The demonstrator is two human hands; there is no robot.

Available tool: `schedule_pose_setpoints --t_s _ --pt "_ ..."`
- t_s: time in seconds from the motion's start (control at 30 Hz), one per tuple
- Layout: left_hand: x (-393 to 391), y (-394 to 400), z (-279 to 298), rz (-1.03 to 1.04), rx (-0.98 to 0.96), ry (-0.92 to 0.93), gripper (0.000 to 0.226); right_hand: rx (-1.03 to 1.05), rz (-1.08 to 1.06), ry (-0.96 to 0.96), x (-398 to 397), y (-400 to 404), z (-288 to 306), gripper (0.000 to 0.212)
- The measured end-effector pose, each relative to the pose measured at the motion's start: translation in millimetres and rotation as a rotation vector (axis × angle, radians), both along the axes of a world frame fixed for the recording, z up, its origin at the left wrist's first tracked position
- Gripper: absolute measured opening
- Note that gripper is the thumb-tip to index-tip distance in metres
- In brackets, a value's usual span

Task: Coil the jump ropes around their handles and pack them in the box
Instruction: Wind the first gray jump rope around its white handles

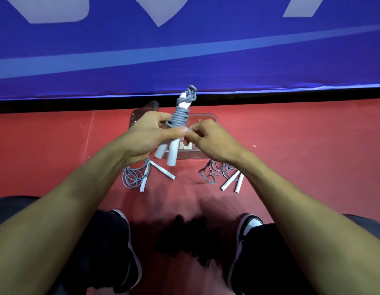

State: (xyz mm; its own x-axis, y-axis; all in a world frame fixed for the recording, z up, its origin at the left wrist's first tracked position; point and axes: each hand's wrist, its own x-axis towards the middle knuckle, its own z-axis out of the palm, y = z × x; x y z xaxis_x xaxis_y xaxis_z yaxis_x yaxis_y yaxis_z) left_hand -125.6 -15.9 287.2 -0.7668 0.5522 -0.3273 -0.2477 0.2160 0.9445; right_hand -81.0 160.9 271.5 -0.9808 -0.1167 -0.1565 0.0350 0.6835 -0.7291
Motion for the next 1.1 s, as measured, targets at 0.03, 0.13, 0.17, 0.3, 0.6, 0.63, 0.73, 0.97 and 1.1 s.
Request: schedule_pose_setpoints --t_s 0.03,0.13,0.17,0.3,0.6,0.63,0.73,0.97,1.1 --pt "1.1 0.5 -0.2 -0.006 -0.031 0.032 0.047 0.01 0.01 0.006 0.2 -0.9 -0.5 0.034" --pt "3.0 2.5 -2.7 0.031 -0.068 0.079 0.057 0.005 0.039 0.032 1.6 -2.9 0.6 0.029" --pt "3.3 2.9 -3.5 0.044 -0.075 0.088 0.061 0.004 0.051 0.04 1.6 -3.7 0.9 0.028" --pt "3.4 5.7 -2.0 0.067 -0.032 0.075 0.072 -0.074 0.052 0.014 3.3 -6.7 4.9 0.03" --pt "6.9 6.5 -0.2 0.034 -0.034 0.079 0.049 -0.176 -0.094 -0.173 -6.0 4.9 0.4 0.053" --pt "6.1 5.6 0.3 0.042 -0.031 0.088 0.048 -0.169 -0.111 -0.19 -7.1 6.2 -1.1 0.054" --pt "2.6 1.4 -0.4 0.067 -0.016 0.054 0.049 -0.128 -0.144 -0.189 -8.8 9.0 -5.0 0.052" --pt "-0.7 -2.4 -0.5 0.105 0.01 0.031 0.048 -0.277 0.039 -0.194 -3.7 9.2 -0.4 0.036" --pt "3.7 0.2 0.6 0.042 0.078 -0.068 0.043 -0.13 0.058 -0.155 -3.9 14.1 -2.8 0.036"
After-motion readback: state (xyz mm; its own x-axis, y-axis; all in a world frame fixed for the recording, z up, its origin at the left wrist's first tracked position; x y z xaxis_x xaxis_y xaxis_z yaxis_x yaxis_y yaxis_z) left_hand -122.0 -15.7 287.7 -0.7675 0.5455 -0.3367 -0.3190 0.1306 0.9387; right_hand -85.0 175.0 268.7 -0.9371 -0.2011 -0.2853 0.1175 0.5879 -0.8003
